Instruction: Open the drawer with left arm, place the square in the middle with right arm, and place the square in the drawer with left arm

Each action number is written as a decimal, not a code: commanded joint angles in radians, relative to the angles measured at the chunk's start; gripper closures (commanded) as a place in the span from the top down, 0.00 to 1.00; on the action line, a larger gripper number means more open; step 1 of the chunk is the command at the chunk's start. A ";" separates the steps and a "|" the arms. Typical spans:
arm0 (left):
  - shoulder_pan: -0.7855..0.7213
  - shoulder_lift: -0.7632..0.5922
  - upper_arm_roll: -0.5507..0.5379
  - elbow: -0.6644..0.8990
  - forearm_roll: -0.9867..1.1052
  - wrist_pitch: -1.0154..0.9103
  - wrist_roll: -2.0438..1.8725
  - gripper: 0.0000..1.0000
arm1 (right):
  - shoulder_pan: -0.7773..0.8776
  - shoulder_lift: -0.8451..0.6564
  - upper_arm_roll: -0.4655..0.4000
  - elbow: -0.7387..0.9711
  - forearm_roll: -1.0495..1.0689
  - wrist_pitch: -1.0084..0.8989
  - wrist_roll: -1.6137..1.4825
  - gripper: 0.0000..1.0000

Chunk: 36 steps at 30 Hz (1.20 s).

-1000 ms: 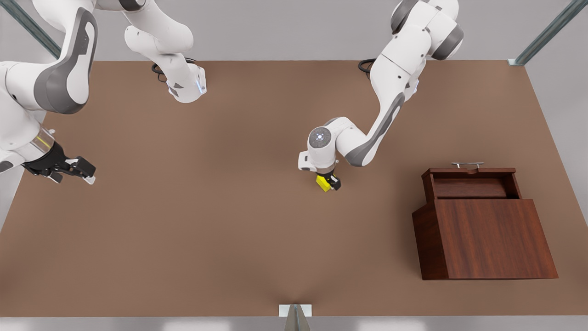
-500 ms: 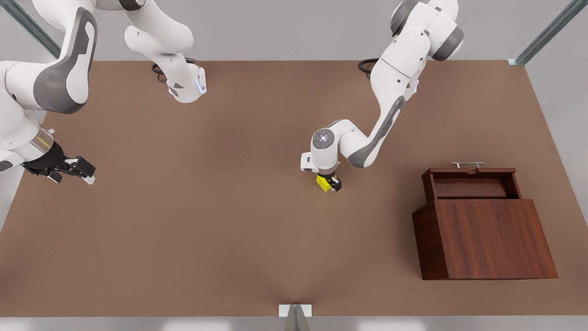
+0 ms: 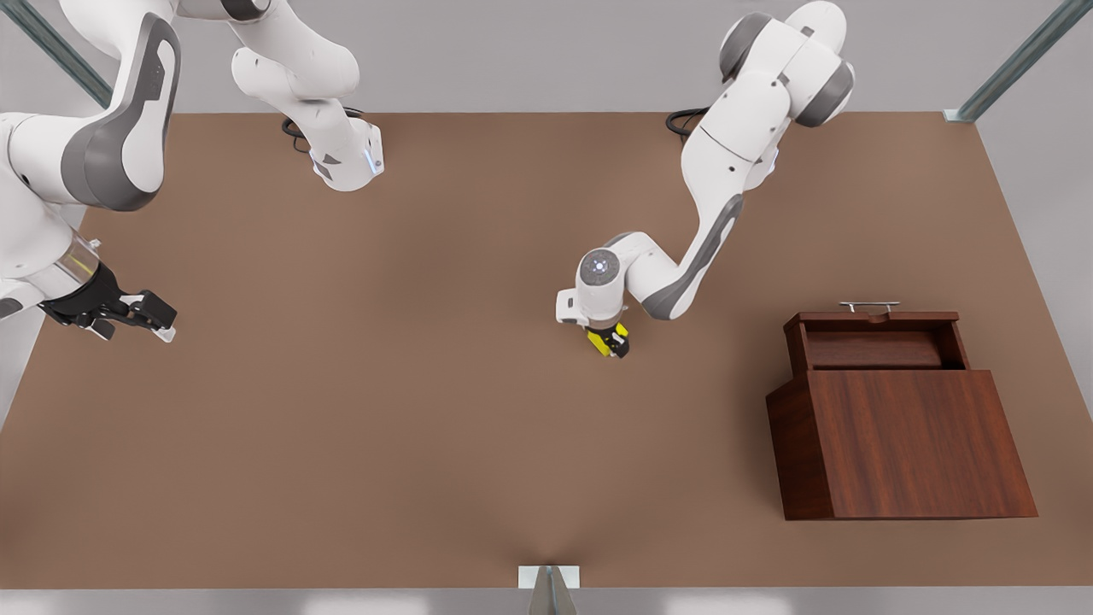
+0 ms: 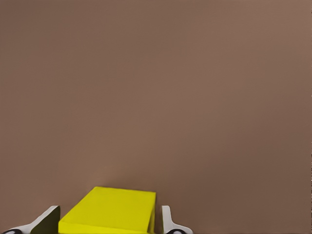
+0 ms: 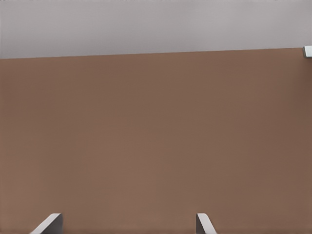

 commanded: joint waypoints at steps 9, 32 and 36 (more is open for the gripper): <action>0.002 0.020 0.001 0.003 0.001 0.014 -0.001 0.80 | 0.001 0.002 0.000 0.000 0.000 0.000 0.002 1.00; 0.006 -0.372 0.113 0.070 -0.328 -0.507 0.228 0.69 | 0.001 0.002 0.000 0.000 -0.002 -0.002 -0.002 1.00; 0.006 -0.400 0.307 0.129 -0.355 -0.613 0.592 0.69 | 0.001 0.002 0.000 0.000 -0.003 0.000 -0.002 1.00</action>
